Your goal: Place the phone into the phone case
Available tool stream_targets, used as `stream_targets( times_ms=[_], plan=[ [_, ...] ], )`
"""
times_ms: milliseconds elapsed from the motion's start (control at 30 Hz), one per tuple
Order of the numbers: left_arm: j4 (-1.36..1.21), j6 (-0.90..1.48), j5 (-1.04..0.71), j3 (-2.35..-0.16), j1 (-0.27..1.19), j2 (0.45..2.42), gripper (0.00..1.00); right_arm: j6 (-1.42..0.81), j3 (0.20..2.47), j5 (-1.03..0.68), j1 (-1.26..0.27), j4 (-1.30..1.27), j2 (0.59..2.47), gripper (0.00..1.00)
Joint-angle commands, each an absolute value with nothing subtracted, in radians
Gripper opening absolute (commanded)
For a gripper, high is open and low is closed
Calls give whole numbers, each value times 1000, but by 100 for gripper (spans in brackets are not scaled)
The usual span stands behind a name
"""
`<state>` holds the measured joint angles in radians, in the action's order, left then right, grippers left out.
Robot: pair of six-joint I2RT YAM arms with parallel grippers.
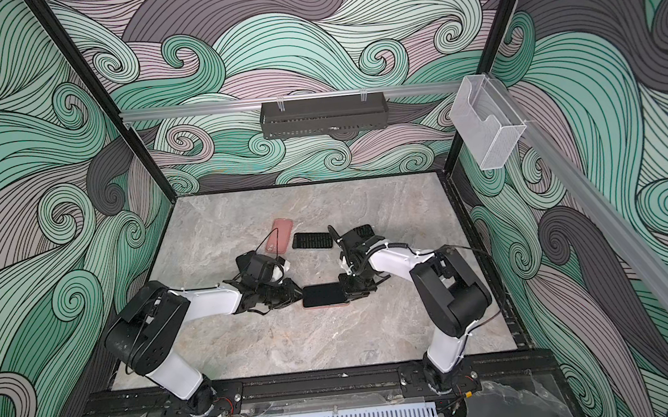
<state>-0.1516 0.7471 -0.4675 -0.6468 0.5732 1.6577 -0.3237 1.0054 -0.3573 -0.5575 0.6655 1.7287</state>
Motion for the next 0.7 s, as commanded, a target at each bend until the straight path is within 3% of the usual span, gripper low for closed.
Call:
stream_targets(
  times_ms=[0,667],
  plan=[
    [-23,728,-440,-626,595,1676,25,-333,1003,-391,-578,644,1758,24],
    [50,723,-400,-627,604,1671,21,-350,1020,-386,-626,619,1814,23]
  ],
)
